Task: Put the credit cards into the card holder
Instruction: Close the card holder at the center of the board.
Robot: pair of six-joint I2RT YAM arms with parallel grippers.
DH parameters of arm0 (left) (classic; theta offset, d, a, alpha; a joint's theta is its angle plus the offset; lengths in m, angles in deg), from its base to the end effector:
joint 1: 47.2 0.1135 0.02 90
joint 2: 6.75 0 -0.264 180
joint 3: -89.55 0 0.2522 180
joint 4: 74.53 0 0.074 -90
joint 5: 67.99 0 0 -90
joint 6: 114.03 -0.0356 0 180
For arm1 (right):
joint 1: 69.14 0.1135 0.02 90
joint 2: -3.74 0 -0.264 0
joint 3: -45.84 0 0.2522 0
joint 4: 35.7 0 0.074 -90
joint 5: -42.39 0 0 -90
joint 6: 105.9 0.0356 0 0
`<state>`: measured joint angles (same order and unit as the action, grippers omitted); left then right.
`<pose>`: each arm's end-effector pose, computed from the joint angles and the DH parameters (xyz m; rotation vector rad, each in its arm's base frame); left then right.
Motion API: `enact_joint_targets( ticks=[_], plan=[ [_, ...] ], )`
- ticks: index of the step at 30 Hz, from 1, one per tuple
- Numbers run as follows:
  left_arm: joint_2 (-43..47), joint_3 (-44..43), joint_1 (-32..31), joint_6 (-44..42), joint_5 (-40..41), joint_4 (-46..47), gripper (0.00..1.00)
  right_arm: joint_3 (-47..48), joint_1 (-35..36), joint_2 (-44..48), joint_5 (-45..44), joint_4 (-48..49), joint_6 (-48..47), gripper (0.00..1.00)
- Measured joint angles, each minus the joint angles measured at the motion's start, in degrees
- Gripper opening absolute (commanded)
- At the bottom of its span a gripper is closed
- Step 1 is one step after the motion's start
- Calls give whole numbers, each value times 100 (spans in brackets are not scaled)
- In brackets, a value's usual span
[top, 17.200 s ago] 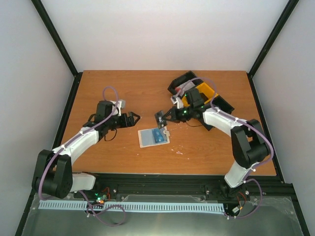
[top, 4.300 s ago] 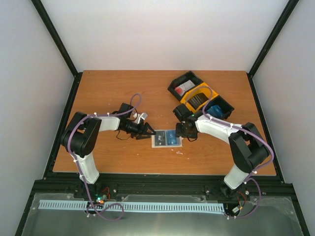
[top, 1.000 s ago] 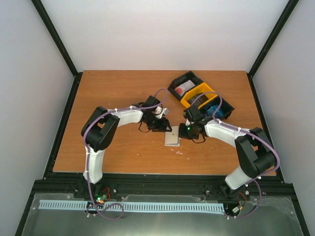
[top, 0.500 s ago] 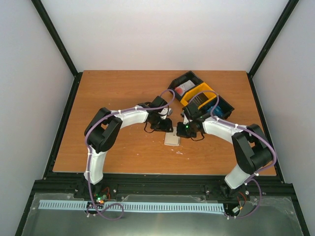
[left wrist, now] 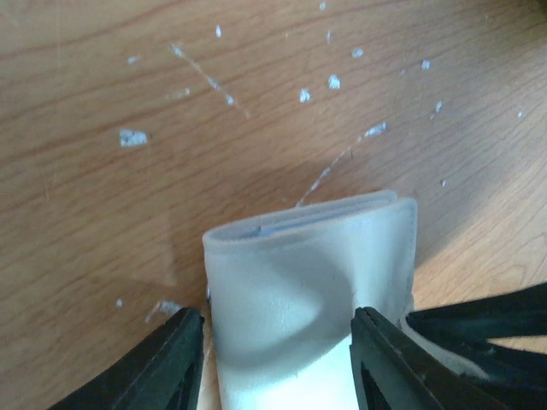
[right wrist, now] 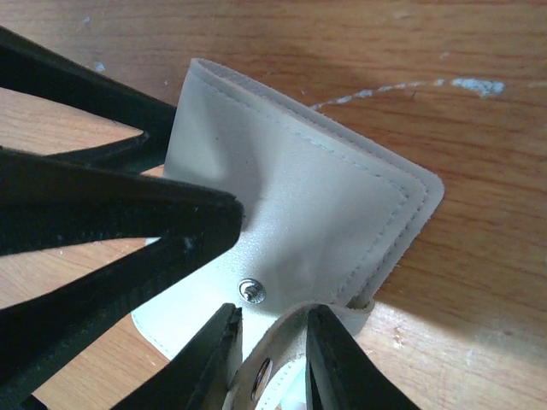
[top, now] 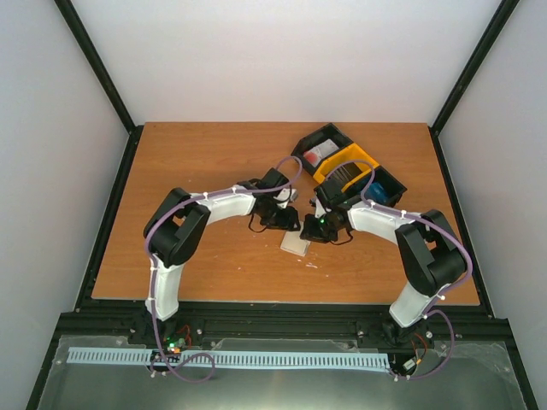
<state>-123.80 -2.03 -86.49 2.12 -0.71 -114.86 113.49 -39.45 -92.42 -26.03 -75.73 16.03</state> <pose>0.3098 -0.2712 0.1427 0.4538 2.8533 -0.8224 0.2621 0.1645 0.1559 -0.0483 2.9179 0.7604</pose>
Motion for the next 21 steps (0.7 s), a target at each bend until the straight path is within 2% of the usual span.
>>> enact_joint_targets(
  ticks=[5, 13, 21],
  plan=[
    [251, 306, 0, 50, 42, 4, 55, 7, 0, 0, 24, 31, 37, 27],
    [767, 997, 35, 245, 111, 120, 54, 227, 11, -164, 20, -83, 46, 28],
    [1025, 1631, 37, 533, -417, 772, 43, 575, 162, -323, -109, -476, 59, 32]
  ],
)
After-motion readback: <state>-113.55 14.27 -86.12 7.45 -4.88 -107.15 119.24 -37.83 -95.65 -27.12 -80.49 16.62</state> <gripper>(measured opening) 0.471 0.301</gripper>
